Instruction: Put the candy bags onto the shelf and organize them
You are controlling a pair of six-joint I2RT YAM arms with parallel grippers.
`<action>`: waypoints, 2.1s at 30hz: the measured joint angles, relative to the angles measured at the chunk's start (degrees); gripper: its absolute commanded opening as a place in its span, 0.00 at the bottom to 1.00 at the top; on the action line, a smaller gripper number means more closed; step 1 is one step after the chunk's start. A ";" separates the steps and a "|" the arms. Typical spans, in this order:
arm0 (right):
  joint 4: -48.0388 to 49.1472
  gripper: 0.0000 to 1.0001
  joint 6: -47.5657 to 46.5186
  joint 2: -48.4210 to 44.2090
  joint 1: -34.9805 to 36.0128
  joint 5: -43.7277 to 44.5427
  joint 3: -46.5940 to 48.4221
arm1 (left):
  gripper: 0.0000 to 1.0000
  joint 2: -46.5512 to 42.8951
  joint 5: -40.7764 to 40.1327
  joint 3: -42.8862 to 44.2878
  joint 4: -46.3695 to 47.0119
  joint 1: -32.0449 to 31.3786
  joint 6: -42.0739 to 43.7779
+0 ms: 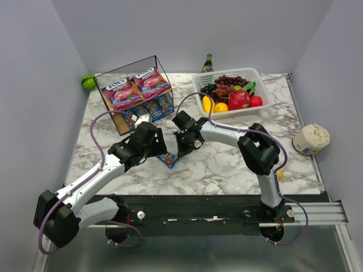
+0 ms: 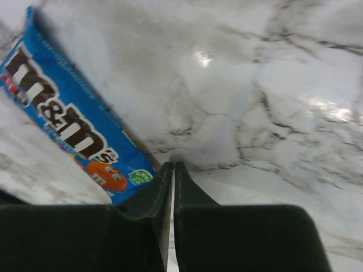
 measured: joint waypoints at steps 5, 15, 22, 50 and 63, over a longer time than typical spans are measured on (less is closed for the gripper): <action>-0.09 0.10 -1.97 1.60 -0.17 -5.33 2.99 | 0.86 -2.84 -2.27 -0.28 -5.29 -0.66 -8.85; 2.16 0.11 -2.51 4.35 -0.15 -14.95 10.75 | 0.87 -12.61 -3.96 -6.91 -10.38 -0.68 -25.73; 1.84 0.11 -2.12 -0.39 -1.53 -5.40 4.15 | 0.86 -16.26 -4.02 -10.67 -12.92 -0.98 -34.16; 5.25 0.36 2.75 -2.01 -7.43 -8.44 -5.55 | 0.82 3.02 -7.54 5.81 -9.29 -9.60 2.29; 2.51 0.43 2.62 -15.72 -20.83 -6.32 -19.32 | 0.80 12.07 -8.76 6.54 -9.01 -16.17 35.21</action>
